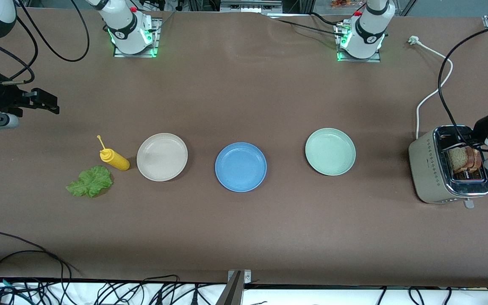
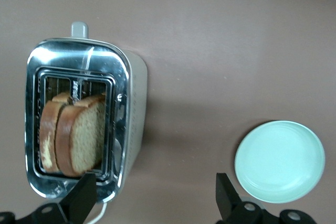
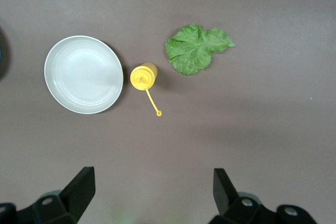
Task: Make sandwich in blue plate with both arms
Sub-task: 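Move the left gripper over the toaster toward the bread slices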
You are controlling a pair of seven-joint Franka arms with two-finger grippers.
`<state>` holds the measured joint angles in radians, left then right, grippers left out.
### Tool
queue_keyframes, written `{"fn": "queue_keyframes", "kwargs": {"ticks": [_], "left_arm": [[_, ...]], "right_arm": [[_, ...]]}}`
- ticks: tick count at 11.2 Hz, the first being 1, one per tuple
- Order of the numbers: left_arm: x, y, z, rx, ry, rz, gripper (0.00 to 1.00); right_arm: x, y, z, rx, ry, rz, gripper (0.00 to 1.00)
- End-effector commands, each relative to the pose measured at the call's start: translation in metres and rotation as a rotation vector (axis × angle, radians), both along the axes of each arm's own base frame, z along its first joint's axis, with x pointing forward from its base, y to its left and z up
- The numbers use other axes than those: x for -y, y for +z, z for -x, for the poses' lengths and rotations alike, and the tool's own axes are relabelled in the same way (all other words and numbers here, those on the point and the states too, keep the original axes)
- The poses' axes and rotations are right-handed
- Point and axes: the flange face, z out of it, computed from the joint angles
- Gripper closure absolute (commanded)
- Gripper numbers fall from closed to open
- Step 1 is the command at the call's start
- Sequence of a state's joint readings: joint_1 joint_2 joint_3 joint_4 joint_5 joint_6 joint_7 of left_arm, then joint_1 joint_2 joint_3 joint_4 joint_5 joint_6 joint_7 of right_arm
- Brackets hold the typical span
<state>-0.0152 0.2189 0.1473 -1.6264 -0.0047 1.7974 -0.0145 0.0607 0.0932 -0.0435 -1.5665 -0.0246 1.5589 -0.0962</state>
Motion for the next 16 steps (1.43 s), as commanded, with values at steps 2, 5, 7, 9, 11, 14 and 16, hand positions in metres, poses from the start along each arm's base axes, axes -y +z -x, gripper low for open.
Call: {"fn": "queue_keyframes", "kwargs": {"ticks": [2,5,7,9,11,14,16], "left_arm": [[-0.029,-0.032,-0.021,-0.014,-0.007,-0.032,0.00],[-0.050,-0.059,-0.034,0.013,-0.047,-0.053,0.00],[-0.057,-0.066,-0.047,0.024,-0.059,-0.070,0.00],[-0.071,-0.076,-0.058,0.030,-0.076,-0.056,0.00],[-0.080,-0.088,-0.059,0.025,-0.117,-0.012,0.00],[-0.089,-0.099,-0.061,0.037,-0.120,-0.002,0.00],[-0.094,-0.105,-0.060,0.036,-0.101,0.020,0.00]], "right_arm": [[-0.003,0.004,0.005,-0.002,0.008,0.004,0.00],[-0.002,0.004,0.005,-0.004,0.008,0.004,0.00],[-0.002,0.004,0.005,-0.004,0.008,0.004,0.00],[-0.002,0.004,0.005,-0.004,0.008,0.004,0.00],[-0.003,0.004,0.005,-0.004,0.008,0.002,0.00],[-0.002,0.004,0.005,-0.004,0.008,0.004,0.00],[-0.003,0.004,0.005,-0.002,0.008,0.004,0.00]]}}
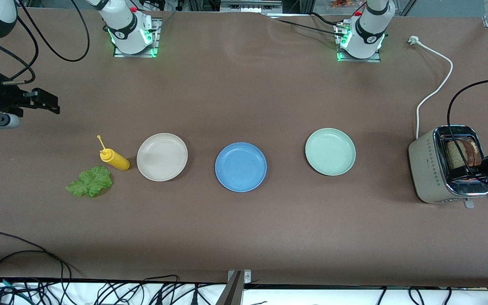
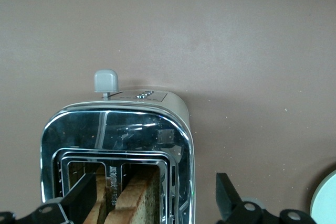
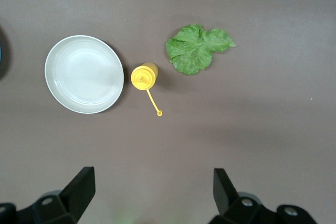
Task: Make sandwich in blue plate with both arms
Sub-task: 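Move the left gripper over the toaster toward the bread slices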
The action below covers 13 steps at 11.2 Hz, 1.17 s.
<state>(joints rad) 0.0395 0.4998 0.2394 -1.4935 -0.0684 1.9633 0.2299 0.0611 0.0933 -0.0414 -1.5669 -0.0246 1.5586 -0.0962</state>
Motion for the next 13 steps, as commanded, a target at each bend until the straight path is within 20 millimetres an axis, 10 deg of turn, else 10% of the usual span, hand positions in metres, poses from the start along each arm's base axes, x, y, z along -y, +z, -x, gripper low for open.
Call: {"fn": "queue_keyframes", "kwargs": {"ticks": [1,13], "left_arm": [[-0.012,-0.006,-0.004,0.010,0.005,0.043,0.00],[-0.008,-0.016,0.017,-0.143,0.020,0.101,0.17]], "right_arm": [[-0.001,0.005,0.005,-0.001,0.005,0.004,0.00],[-0.003,0.004,0.005,-0.003,0.007,0.004,0.00]]}}
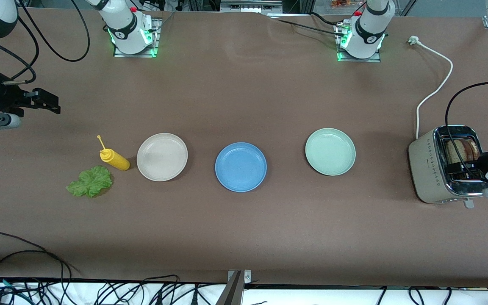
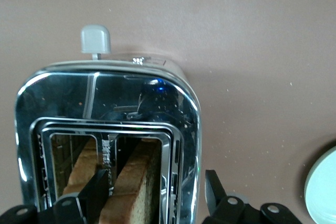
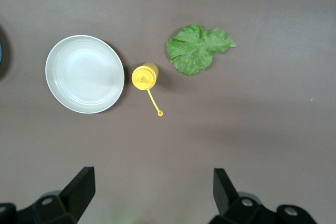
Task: Make sandwich in blue plate with both arms
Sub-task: 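Move the left gripper over the toaster toward the bread slices, then grasp a bread slice in the toaster with the left gripper and lift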
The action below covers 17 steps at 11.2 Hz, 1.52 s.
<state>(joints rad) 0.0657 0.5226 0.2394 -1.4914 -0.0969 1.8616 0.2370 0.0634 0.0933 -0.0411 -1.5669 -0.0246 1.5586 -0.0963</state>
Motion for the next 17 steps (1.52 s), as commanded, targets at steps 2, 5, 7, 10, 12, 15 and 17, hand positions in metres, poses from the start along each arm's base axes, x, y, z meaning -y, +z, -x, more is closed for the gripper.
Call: {"fn": "queue_keyframes", "kwargs": {"ticks": [2,5,7,10,12,15,17], "left_arm": [[0.002,0.009,0.004,-0.039,-0.027,0.040,0.16],[-0.017,0.013,0.014,-0.060,-0.094,0.049,0.17],[-0.027,0.017,0.021,-0.082,-0.128,0.061,0.23],[-0.035,0.023,0.026,-0.088,-0.156,0.064,0.62],[-0.033,0.025,0.025,-0.096,-0.173,0.039,0.89],[-0.030,0.035,0.021,-0.085,-0.179,0.033,1.00],[-0.030,0.037,0.021,-0.083,-0.179,0.032,1.00]], "right_arm": [[-0.002,0.004,0.005,-0.003,0.004,0.002,0.00],[-0.002,0.004,0.005,-0.003,0.006,0.002,0.00],[-0.002,0.004,0.005,-0.003,0.006,0.002,0.00],[-0.002,0.004,0.005,-0.003,0.004,0.002,0.00],[-0.002,0.005,0.005,-0.001,0.006,0.002,0.00],[-0.002,0.004,0.004,-0.003,0.006,0.002,0.00],[-0.002,0.004,0.004,-0.003,0.004,0.002,0.00]]}}
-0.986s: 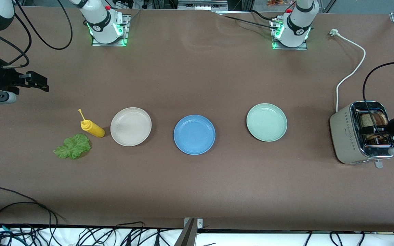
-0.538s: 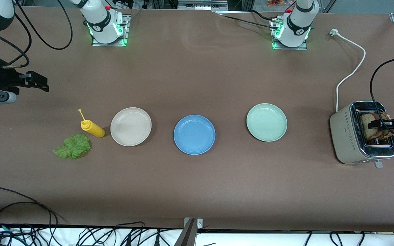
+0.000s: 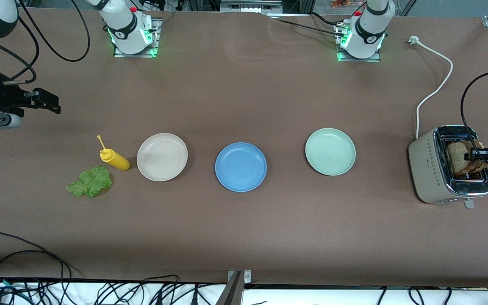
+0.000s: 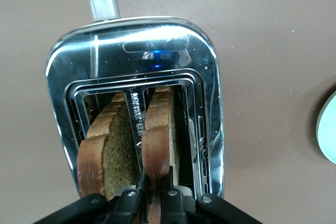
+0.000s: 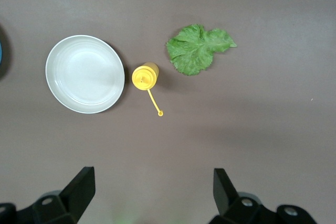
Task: Make sandwich in blue plate with both arms
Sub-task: 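Grasp a bread slice in the toaster with the left gripper and lift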
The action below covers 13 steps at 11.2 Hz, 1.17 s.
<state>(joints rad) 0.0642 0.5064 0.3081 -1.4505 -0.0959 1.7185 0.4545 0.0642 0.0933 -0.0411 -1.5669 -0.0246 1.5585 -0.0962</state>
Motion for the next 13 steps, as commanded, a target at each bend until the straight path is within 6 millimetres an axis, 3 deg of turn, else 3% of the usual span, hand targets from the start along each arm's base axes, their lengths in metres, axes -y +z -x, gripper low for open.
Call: {"fn": "queue_keyframes", "kwargs": {"ticks": [1,5,9,10,11,13], "left_arm": [[0.002,0.014,0.000,-0.001,-0.026,-0.006,1.00],[0.004,0.032,-0.007,0.036,-0.035,-0.019,1.00],[0.007,0.035,-0.009,0.048,-0.035,-0.006,1.00],[0.006,0.065,-0.009,0.096,-0.037,-0.022,1.00],[0.005,0.082,-0.009,0.124,-0.042,-0.032,1.00],[0.009,0.086,-0.008,0.123,-0.043,-0.018,1.00]], "right_arm": [[-0.001,0.004,0.004,-0.003,0.003,0.002,0.00],[-0.001,0.004,0.004,-0.003,0.003,0.002,0.00],[-0.001,0.005,0.005,-0.001,0.005,0.002,0.00],[-0.001,0.004,0.005,-0.003,0.005,0.002,0.00],[-0.001,0.004,0.005,-0.003,0.005,0.002,0.00],[-0.001,0.004,0.005,-0.003,0.005,0.002,0.00]]}}
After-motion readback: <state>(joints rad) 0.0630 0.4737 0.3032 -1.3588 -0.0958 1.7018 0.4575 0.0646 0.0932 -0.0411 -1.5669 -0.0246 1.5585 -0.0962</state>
